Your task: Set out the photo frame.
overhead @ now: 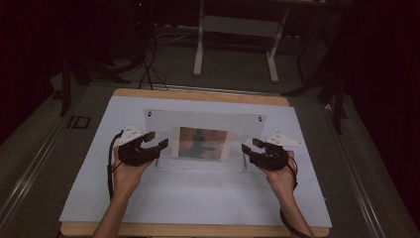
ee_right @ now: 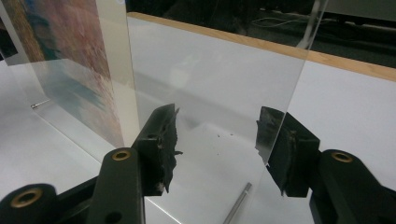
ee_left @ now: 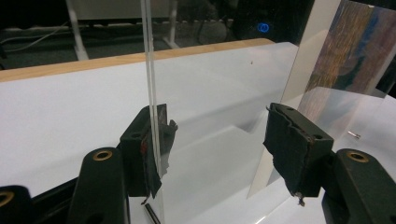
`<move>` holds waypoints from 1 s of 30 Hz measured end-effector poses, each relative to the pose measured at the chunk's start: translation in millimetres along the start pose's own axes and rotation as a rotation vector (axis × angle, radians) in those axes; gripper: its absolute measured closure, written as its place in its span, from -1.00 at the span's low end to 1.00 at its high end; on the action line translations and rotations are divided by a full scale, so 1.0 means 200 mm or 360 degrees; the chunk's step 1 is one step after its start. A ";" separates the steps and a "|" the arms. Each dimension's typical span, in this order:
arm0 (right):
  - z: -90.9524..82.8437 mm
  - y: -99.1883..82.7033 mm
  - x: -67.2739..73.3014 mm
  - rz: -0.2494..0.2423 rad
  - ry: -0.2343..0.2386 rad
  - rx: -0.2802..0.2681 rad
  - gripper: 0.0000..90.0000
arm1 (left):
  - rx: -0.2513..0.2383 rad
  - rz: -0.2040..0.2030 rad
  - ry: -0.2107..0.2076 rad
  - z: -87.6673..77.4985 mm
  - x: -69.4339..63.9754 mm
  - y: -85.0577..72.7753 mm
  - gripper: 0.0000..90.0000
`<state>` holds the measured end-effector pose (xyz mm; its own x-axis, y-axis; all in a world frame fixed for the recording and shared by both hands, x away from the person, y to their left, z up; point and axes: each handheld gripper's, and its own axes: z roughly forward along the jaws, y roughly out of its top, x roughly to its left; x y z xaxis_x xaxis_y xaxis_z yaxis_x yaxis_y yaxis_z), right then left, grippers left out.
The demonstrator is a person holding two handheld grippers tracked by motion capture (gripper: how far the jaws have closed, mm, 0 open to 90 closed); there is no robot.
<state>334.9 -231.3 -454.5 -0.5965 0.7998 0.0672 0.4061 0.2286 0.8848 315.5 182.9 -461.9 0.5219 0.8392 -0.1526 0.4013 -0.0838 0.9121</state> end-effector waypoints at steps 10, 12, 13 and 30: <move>-0.01 0.00 0.01 0.0000 -0.0015 0.0011 0.05 | -0.0016 0.0001 -0.0022 0.00 0.01 -0.01 -0.12; -0.01 0.00 0.01 -0.0005 -0.0012 0.0011 0.06 | -0.0017 0.0001 -0.0028 0.00 0.01 -0.01 -0.12; -0.01 0.00 0.01 -0.0005 -0.0008 0.0011 0.06 | -0.0017 0.0000 -0.0029 0.00 0.01 -0.01 -0.12; 0.00 -0.01 -0.02 -0.0024 0.0044 0.0010 0.03 | 0.0003 0.0002 -0.0069 0.02 0.02 -0.02 -0.22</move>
<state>335.3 -234.7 -456.8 -0.6215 0.7806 0.0664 0.4009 0.2441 0.8830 319.8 184.9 -467.2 0.5546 0.8151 -0.1675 0.4020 -0.0862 0.9116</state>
